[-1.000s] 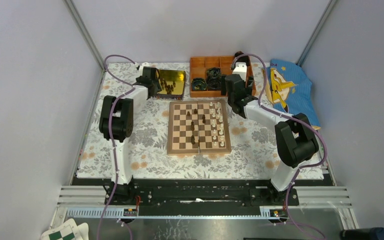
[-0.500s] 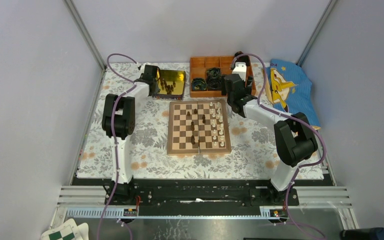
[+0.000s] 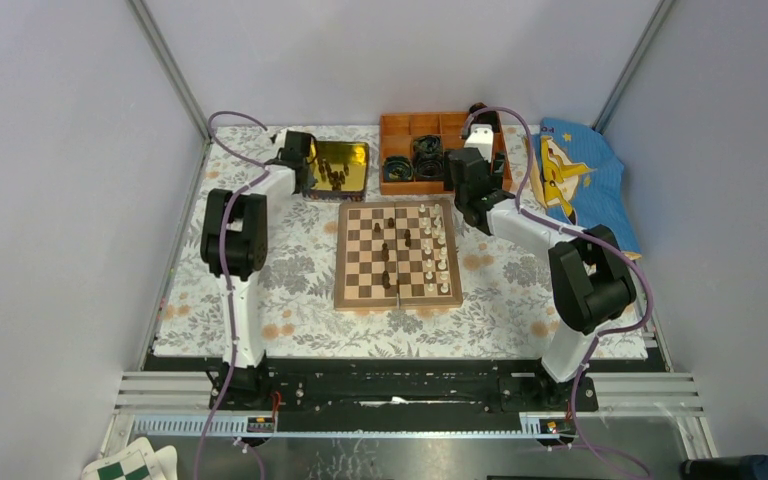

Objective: Set up the chess pieces on the board
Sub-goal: Move the storage box to the center of the board.

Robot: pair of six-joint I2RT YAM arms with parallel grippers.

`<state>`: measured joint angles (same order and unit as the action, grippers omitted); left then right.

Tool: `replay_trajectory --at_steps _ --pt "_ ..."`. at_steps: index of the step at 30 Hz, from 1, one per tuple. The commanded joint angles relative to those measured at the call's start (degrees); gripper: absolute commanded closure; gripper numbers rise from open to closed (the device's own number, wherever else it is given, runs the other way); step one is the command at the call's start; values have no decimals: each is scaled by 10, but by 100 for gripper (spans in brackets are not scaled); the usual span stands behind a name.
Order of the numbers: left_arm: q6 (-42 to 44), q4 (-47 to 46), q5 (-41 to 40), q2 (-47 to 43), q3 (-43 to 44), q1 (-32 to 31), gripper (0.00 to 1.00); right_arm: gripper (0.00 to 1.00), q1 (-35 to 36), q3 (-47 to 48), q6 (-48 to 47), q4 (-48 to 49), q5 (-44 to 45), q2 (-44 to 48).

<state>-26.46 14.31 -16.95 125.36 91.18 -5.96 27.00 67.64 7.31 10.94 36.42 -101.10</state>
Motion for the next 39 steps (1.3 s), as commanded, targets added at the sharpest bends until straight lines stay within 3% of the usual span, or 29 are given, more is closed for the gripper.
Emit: replay_trajectory --at_steps 1,10,25,39 --pt "-30 31 -9 -28 -24 18 100 15 6 -1 -5 1 7 39" --pt "-93 66 -69 -86 -67 41 100 15 6 -17 -6 -5 -4 65" --pt "-230 92 -122 -264 -252 99 100 16 6 -71 24 -16 -55 121" --pt "-268 125 -126 -389 -372 123 100 18 7 -138 55 -23 -119 178"
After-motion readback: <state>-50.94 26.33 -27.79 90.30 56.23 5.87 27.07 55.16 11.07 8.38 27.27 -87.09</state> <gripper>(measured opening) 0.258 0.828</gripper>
